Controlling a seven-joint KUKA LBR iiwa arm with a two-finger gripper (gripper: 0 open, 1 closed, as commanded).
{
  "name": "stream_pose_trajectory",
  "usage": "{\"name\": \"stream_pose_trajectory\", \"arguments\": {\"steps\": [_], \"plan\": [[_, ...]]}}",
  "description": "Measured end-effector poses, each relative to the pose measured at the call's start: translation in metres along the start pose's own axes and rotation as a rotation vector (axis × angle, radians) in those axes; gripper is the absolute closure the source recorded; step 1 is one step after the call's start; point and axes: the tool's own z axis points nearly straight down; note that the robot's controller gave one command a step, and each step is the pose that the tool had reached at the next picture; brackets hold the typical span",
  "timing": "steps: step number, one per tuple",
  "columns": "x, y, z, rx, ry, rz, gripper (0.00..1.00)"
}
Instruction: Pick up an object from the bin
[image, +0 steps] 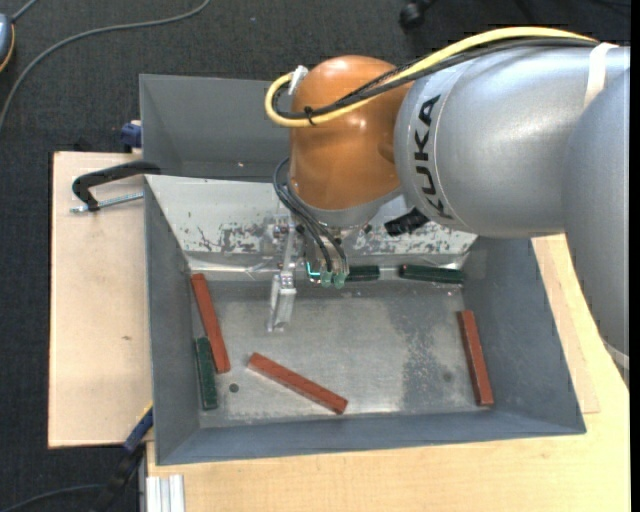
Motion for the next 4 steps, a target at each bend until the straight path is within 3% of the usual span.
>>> {"name": "stream_pose_trajectory", "arguments": {"steps": [1, 2, 3, 4], "plan": [[0.081, -0.020, 0.141, 0.001, 0.003, 0.076, 0.00], [0.079, -0.028, 0.104, -0.004, -0.014, 0.099, 0.00], [0.079, -0.037, 0.104, -0.002, -0.010, 0.082, 0.00], [0.078, -0.035, 0.138, -0.001, -0.003, 0.128, 0.00]]}}
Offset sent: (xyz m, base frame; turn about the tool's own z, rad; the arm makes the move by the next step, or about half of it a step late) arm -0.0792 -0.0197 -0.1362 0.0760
